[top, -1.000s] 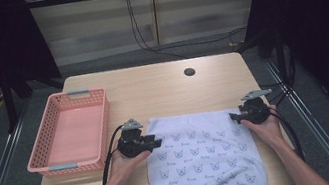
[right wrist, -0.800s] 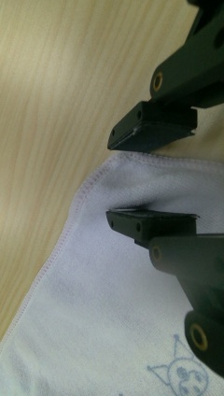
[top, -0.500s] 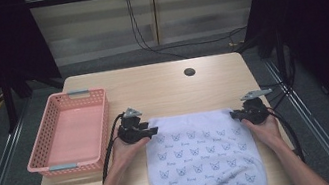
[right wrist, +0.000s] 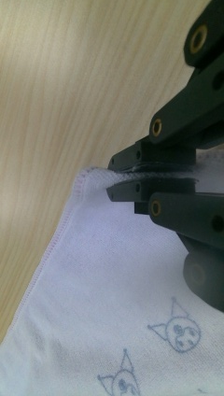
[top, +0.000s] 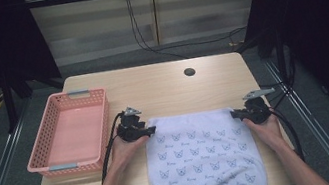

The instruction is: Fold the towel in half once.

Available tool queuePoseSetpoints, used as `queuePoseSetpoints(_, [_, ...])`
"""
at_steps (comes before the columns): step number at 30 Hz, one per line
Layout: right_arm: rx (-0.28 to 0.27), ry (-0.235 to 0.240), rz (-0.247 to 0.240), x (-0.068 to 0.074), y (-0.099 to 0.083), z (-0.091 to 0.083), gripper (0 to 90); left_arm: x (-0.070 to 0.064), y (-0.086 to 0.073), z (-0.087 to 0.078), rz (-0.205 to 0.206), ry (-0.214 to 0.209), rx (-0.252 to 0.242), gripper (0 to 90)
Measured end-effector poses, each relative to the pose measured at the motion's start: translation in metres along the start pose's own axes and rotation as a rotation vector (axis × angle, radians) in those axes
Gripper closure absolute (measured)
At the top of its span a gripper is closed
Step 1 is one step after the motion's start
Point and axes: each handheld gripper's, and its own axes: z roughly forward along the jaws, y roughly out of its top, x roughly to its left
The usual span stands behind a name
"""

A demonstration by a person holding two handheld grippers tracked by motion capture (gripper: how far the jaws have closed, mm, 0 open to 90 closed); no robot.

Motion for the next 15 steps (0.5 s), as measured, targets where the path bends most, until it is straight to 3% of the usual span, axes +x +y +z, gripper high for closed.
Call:
queuePoseSetpoints(4, [-0.009,0.007,0.006,0.000,0.001,-0.002,86.3,0.002,0.000,0.004,0.000,0.018,-0.001,46.0])
queuePoseSetpoints(8, [-0.008,0.011,0.010,0.000,0.001,-0.002,86.1,-0.003,0.005,0.011,0.046,0.006,0.005,47.6])
queuePoseSetpoints(10, [-0.011,0.021,0.014,0.000,0.001,-0.001,86.1,-0.005,0.010,0.015,0.087,-0.012,0.021,63.3])
queuePoseSetpoints(12, [-0.014,0.032,0.018,0.001,0.002,-0.003,86.2,-0.004,0.012,0.017,0.082,-0.050,0.030,80.6])
queuePoseSetpoints(15, [-0.052,0.072,0.043,-0.002,0.005,-0.009,86.5,-0.005,0.013,0.013,0.066,-0.076,0.015,86.0])
